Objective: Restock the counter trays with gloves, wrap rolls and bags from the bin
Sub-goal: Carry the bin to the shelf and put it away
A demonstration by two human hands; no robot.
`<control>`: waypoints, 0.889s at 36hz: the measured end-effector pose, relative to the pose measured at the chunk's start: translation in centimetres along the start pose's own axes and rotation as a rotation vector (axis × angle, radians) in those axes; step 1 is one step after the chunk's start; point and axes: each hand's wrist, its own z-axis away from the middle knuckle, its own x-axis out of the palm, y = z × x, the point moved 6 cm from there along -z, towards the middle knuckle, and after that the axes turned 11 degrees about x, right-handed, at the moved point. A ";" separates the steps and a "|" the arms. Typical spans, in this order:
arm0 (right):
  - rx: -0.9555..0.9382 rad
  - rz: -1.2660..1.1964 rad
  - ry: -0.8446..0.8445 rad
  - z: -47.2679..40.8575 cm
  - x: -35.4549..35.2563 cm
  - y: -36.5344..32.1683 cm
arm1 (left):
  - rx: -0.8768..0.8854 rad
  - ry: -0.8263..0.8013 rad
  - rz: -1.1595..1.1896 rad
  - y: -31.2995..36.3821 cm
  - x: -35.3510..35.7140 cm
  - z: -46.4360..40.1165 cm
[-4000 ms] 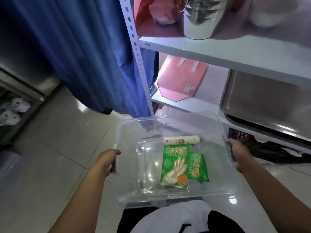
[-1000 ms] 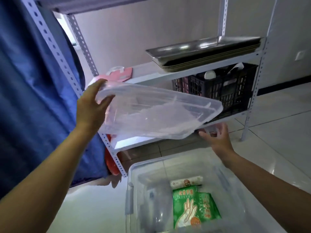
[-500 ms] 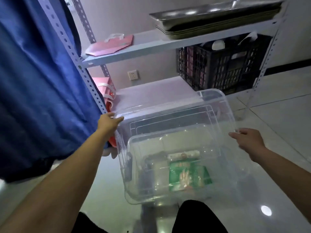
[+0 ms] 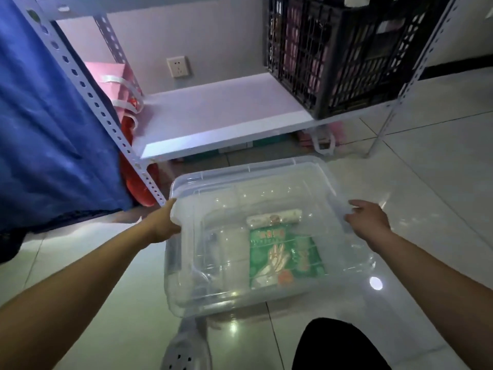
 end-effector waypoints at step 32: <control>0.295 -0.051 -0.127 -4.6 0.9 0.9 | -0.418 -0.021 0.587 -5.2 2.5 3.4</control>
